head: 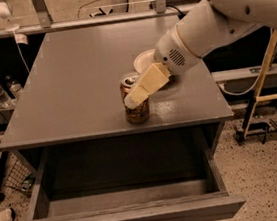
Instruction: Pick orange can from top drawer and place on counter
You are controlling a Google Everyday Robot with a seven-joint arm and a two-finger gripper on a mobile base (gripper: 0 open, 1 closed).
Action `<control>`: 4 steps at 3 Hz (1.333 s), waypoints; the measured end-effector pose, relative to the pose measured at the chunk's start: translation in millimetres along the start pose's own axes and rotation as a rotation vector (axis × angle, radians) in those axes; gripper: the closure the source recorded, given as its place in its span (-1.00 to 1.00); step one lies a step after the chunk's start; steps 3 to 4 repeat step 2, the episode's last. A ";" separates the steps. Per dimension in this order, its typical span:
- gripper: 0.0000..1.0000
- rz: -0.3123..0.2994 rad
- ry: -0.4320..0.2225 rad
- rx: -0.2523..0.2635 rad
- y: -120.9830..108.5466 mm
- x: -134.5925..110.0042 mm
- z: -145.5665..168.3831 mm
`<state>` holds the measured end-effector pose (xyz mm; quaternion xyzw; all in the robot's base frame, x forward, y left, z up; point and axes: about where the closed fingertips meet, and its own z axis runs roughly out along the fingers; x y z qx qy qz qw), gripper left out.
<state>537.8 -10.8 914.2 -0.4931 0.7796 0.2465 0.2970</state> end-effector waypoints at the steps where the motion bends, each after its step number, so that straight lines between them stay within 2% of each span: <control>1: -1.00 0.020 -0.047 0.038 -26.2 30.1 -37.9; 2: -1.00 0.044 -0.103 0.063 -48.0 55.5 -67.4; 4: -1.00 0.044 -0.103 0.063 -48.0 55.5 -67.4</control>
Offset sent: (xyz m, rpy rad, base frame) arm 0.0173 -0.1570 0.0047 0.1411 -0.0756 -0.1407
